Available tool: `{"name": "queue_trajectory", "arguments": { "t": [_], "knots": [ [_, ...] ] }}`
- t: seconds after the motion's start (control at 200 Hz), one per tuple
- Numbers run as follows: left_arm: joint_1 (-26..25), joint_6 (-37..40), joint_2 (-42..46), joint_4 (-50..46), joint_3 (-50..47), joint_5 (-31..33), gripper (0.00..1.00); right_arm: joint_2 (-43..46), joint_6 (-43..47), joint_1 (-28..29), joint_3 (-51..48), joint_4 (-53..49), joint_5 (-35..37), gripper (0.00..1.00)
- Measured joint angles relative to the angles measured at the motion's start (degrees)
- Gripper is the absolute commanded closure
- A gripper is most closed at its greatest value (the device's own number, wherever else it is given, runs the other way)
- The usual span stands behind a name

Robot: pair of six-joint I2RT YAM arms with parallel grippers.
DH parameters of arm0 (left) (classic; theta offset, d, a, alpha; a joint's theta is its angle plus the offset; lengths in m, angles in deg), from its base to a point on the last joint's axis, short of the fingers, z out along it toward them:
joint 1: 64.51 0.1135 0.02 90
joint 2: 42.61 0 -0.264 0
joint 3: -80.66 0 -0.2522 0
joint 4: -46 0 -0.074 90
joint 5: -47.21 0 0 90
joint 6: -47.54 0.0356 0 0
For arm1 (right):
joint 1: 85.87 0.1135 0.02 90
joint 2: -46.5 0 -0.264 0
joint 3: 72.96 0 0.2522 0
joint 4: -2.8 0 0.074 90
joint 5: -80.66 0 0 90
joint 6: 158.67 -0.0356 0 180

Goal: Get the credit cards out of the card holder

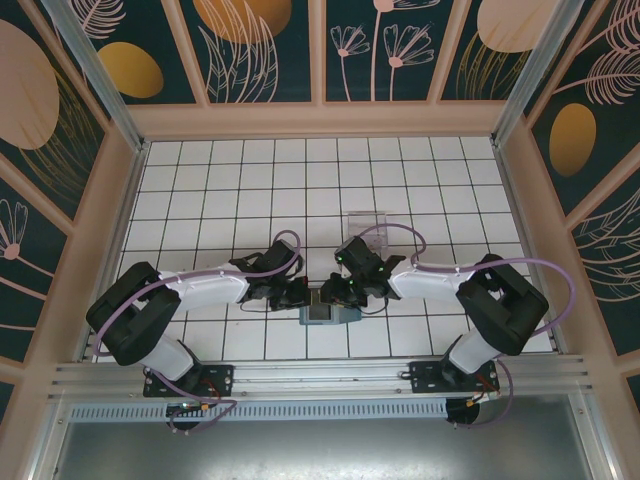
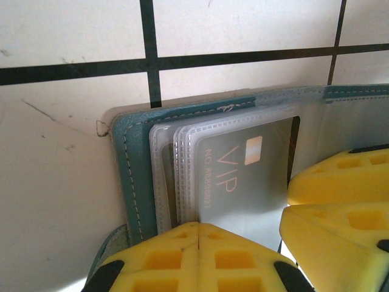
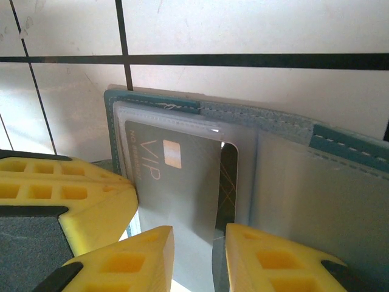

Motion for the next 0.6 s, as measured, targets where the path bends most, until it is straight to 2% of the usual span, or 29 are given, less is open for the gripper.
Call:
{"name": "queue_trajectory", "arguments": {
  "t": [0.601],
  "knots": [
    [0.0,-0.2,0.0,0.0,0.0,0.0,0.97,-0.3,-0.2,1.3,1.0,0.4,-0.1,0.7]
  ]
}}
